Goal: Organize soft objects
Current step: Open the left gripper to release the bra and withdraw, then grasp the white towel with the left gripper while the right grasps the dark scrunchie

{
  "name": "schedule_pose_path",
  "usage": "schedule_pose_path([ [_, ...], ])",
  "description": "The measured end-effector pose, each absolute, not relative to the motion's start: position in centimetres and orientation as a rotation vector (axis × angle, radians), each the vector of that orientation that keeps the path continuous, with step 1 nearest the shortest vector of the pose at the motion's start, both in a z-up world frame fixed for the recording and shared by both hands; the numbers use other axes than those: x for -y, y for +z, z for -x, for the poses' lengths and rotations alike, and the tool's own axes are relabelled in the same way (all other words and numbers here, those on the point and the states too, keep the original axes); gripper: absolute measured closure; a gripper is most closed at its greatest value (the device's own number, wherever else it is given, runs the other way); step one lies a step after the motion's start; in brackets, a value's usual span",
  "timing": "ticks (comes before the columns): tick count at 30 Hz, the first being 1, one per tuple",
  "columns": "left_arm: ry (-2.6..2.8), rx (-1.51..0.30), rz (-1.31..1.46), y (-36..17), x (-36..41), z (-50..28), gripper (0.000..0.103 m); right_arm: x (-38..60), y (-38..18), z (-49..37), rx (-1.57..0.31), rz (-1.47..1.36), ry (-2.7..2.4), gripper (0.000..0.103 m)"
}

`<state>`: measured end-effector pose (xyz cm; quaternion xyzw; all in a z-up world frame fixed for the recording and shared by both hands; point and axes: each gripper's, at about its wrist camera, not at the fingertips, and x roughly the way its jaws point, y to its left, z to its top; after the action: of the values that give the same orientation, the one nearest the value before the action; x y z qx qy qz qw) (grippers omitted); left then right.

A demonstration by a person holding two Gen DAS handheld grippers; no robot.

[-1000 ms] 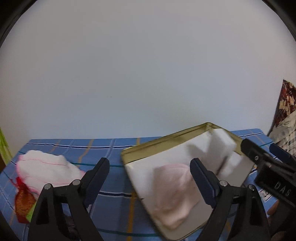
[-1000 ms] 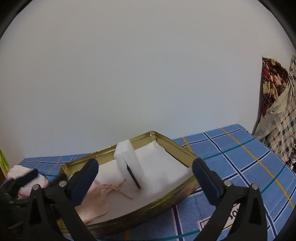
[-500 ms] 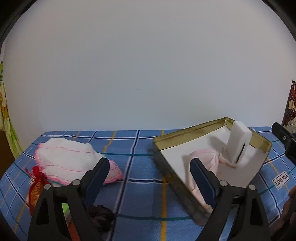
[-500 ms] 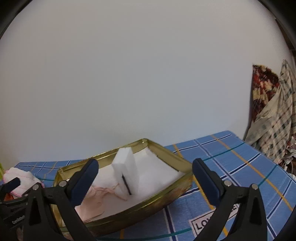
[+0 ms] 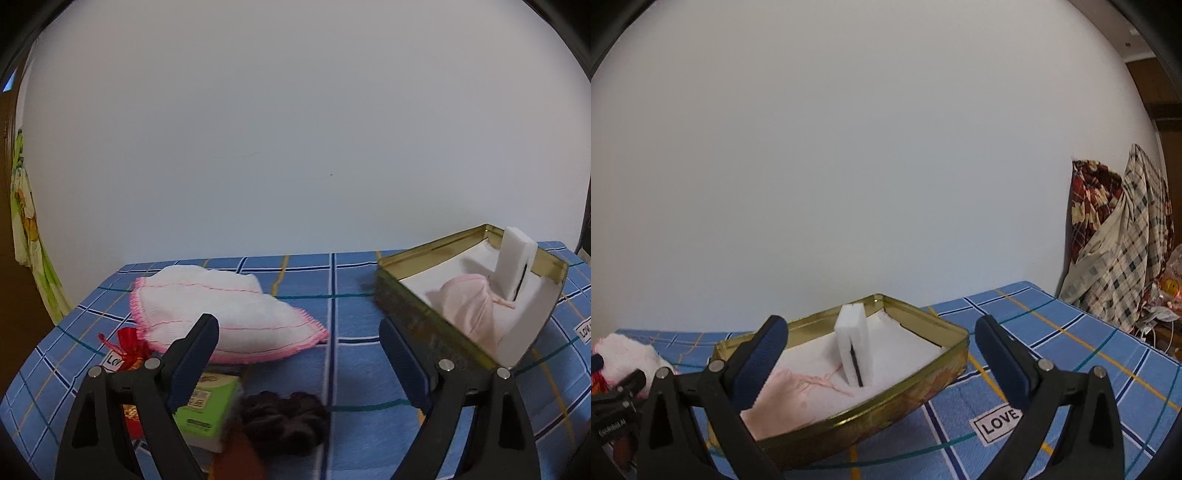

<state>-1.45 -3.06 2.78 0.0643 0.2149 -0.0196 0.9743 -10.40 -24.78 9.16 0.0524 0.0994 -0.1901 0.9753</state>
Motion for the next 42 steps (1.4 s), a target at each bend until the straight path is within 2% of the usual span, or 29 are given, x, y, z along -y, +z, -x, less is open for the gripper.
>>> schedule_pose_path([
  [17,0.007,-0.418,-0.145,2.4,-2.2,1.1,0.012,18.9,8.6,11.2,-0.244,-0.086,-0.311,0.000],
  [42,0.109,-0.461,-0.101,1.6,-10.1,-3.0,0.012,7.9,7.2,5.3,-0.384,-0.091,-0.039,0.000],
])
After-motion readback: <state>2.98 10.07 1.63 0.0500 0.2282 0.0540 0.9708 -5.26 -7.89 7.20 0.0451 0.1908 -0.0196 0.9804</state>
